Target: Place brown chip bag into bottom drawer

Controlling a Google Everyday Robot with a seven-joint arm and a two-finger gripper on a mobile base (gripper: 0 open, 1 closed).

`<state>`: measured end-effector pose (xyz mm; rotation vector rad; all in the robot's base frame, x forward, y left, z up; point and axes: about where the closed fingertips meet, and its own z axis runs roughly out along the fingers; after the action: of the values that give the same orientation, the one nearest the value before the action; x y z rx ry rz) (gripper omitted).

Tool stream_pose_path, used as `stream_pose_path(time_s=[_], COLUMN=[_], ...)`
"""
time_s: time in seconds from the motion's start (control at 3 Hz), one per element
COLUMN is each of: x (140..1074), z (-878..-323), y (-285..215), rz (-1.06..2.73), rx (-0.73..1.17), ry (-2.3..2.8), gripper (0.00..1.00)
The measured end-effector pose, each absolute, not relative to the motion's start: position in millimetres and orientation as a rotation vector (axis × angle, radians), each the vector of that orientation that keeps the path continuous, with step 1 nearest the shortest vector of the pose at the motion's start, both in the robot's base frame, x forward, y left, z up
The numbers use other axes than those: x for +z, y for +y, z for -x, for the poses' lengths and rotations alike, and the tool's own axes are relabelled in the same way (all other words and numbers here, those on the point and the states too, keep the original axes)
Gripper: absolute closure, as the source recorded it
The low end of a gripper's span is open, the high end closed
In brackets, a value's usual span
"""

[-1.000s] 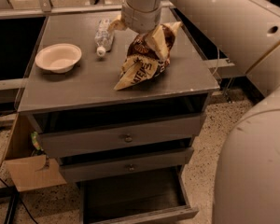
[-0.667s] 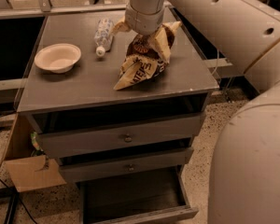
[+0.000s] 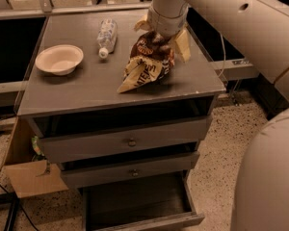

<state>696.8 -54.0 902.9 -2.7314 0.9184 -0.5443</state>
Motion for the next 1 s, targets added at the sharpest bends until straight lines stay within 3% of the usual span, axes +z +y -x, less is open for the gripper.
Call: stream_pose_path(time_s=[1.0], x=[875.3], z=[-677.0], y=[-36.2], rz=[2.763], rx=[-0.416], ry=[0.844], gripper=[0.00])
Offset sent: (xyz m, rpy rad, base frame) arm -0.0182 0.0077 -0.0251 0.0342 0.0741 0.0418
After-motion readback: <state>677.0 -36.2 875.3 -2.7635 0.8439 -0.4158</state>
